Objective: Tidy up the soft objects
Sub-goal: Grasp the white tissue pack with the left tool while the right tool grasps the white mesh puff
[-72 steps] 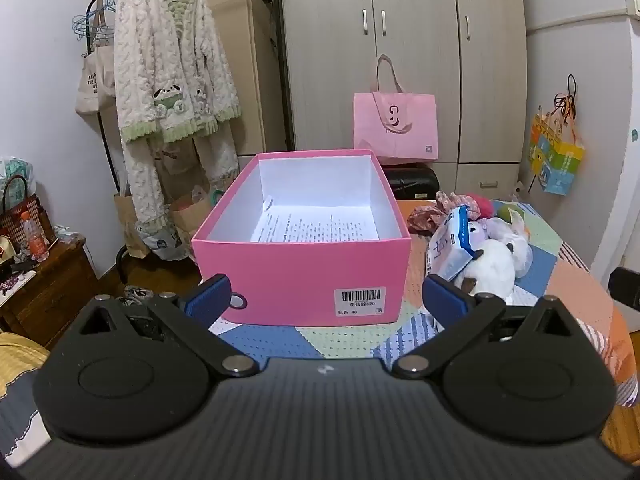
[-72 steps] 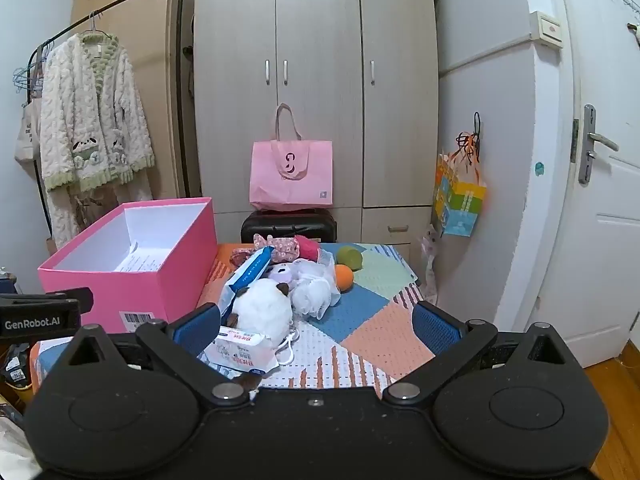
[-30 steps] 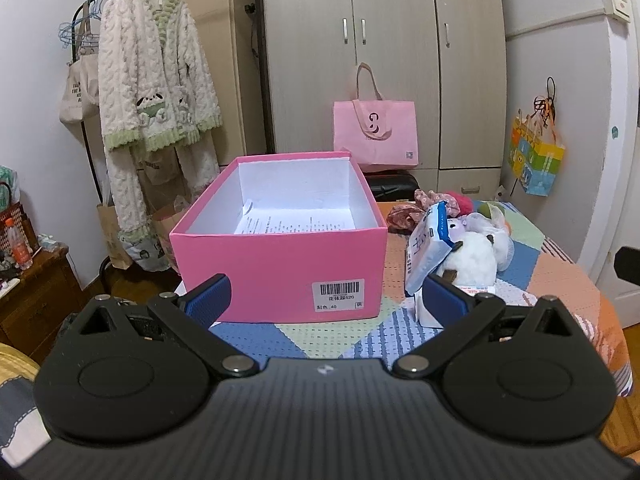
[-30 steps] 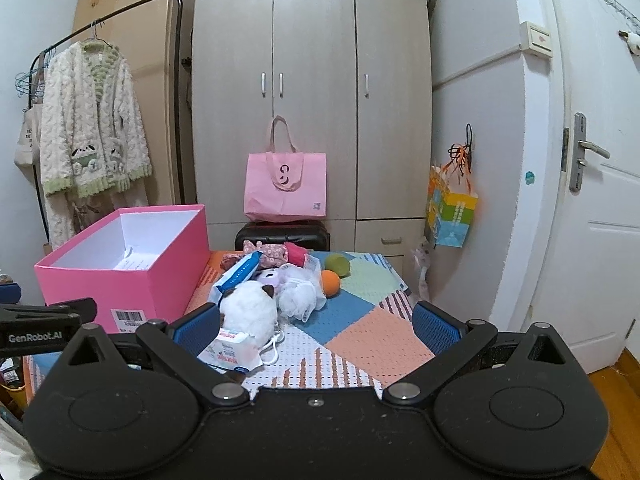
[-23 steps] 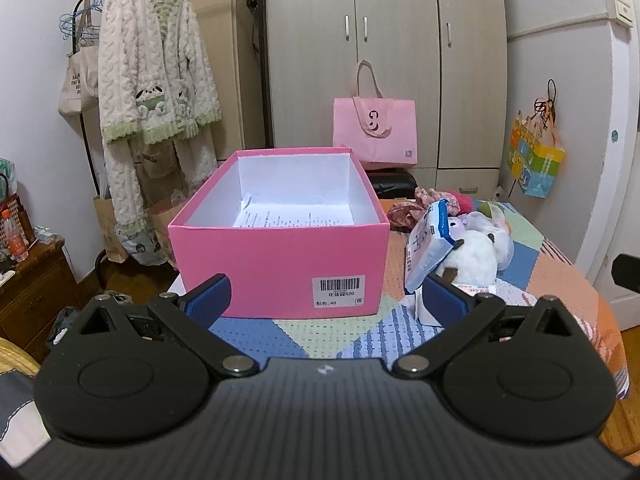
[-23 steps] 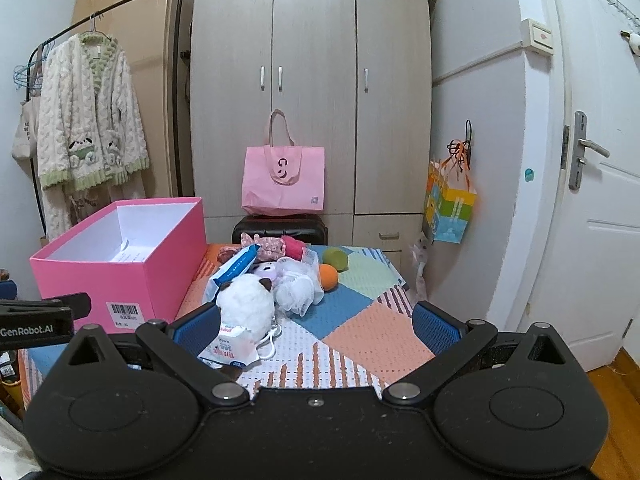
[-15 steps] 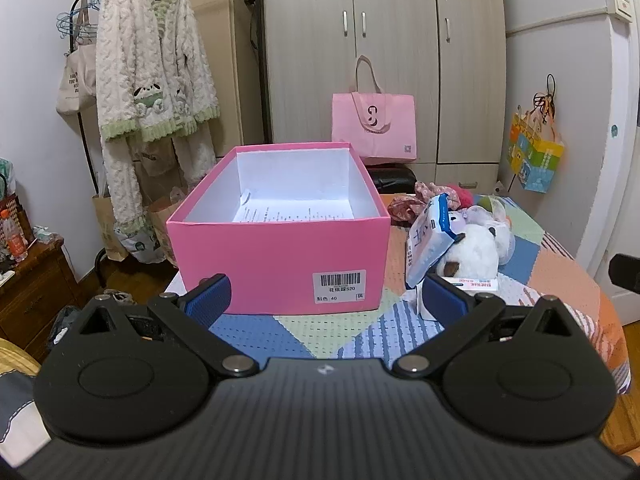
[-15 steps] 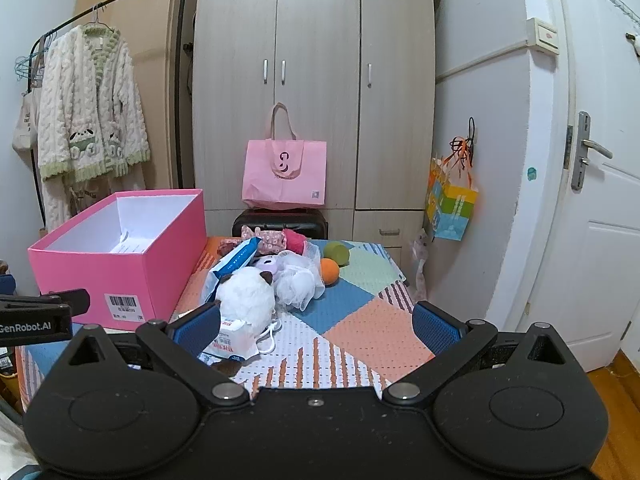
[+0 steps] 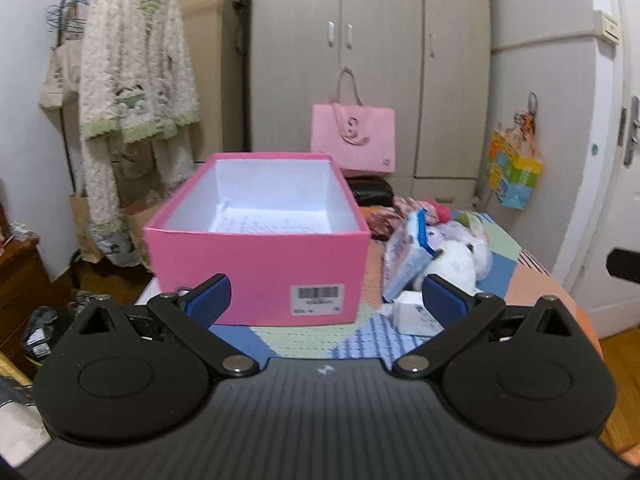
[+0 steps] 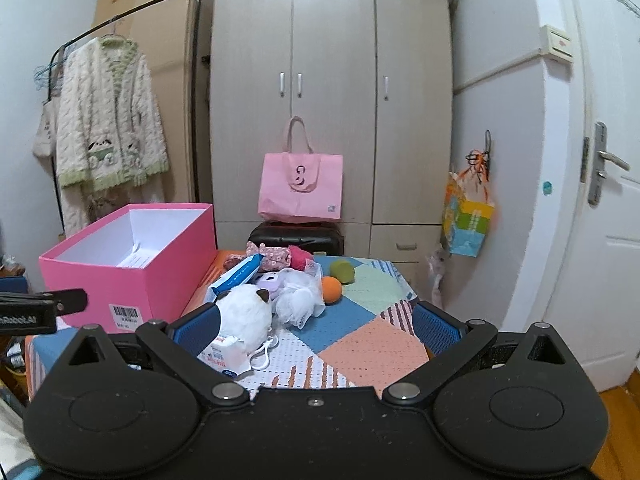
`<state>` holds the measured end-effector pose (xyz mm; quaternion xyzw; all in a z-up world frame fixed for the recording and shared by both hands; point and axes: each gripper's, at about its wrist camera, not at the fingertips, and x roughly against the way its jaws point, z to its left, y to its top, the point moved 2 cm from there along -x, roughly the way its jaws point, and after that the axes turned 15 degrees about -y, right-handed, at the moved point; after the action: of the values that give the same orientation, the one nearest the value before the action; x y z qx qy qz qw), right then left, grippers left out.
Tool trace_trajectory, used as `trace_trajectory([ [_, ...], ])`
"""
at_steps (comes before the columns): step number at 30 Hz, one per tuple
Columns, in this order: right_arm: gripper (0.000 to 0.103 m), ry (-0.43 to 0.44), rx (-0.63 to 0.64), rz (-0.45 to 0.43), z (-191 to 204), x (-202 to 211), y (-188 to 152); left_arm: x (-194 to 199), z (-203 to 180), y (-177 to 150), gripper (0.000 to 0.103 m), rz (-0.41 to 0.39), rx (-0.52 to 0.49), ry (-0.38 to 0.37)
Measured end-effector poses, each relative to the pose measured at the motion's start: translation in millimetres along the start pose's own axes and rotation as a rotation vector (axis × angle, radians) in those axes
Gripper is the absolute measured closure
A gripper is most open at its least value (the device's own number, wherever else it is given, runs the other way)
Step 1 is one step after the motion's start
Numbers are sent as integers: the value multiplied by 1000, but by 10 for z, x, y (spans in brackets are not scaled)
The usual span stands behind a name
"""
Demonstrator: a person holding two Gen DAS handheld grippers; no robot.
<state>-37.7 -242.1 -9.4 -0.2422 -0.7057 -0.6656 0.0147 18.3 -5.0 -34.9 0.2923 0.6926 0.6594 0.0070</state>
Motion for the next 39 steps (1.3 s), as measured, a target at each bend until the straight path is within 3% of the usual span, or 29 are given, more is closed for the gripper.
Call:
trace_trajectory([
  [5, 0, 37, 12, 0, -5, -150, -3, -202, -119, -85, 0, 17, -30, -84],
  [16, 0, 120, -17, 59, -46, -730, -79, -775, -426, -295, 0, 82, -99, -196],
  [24, 5, 171, -3, 127, 29, -1251, -100, -1128, -489, -389, 0, 136, -145, -223],
  [29, 10, 216, -25, 177, 79, -1634, -110, -1324, -511, -439, 0, 164, -167, -198],
  [33, 11, 252, -46, 220, 145, -1881, -127, -1442, -504, -458, 0, 169, -157, -178],
  [39, 11, 288, -76, 268, 256, -2148, -168, -1493, -464, -445, 0, 162, -123, -211],
])
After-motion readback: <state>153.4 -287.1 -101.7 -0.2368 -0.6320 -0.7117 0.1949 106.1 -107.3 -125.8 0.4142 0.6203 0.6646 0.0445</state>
